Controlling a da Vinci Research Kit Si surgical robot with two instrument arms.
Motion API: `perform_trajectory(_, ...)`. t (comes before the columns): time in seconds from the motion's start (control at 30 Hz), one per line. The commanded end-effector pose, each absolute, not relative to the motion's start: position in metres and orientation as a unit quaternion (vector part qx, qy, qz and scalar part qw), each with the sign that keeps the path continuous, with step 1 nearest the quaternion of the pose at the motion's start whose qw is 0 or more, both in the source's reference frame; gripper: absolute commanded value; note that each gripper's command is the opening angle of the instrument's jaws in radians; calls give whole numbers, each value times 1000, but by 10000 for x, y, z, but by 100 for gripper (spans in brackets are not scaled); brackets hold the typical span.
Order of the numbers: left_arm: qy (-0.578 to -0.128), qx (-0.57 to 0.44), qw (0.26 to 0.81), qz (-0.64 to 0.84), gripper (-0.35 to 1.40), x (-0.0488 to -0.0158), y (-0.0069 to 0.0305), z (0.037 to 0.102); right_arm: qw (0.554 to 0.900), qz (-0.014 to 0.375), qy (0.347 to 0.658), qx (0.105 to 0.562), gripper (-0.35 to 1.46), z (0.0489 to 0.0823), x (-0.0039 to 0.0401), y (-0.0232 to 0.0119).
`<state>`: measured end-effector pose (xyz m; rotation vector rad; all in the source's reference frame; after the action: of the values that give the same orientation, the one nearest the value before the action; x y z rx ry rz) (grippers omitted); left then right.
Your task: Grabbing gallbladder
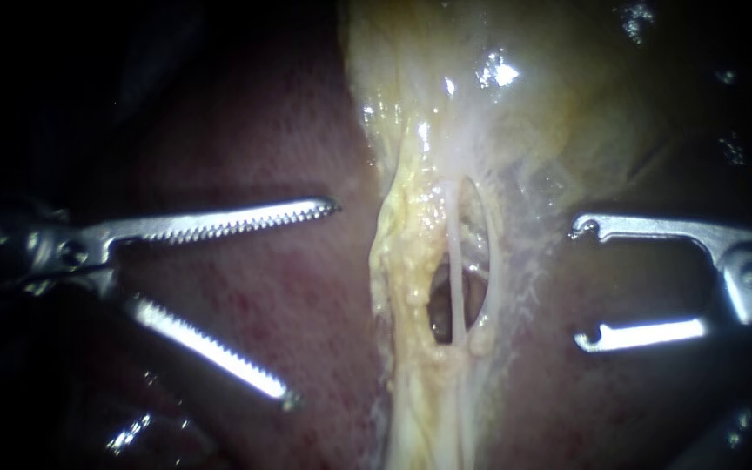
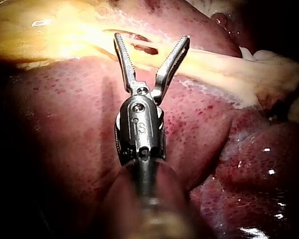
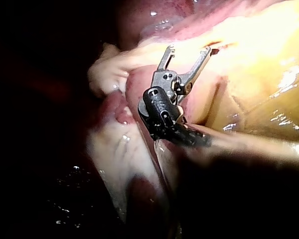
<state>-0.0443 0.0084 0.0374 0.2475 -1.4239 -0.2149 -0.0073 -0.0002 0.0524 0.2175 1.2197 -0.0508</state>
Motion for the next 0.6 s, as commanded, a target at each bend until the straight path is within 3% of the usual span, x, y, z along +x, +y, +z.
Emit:
perform_trajectory(0.03, -650, 113, 745, -98, 119, -442, 85, 374, 814, -24, 572, 102, 60, 524, -73, -1)
perform_trajectory(0.47, -621, 119, 761, -149, 116, -449, 90, 377, 814, -22, 571, 103, 60, 524, -73, -2)
perform_trajectory(0.6, -596, 130, 773, -175, 104, -451, 93, 382, 814, -21, 571, 103, 60, 524, -73, -2)
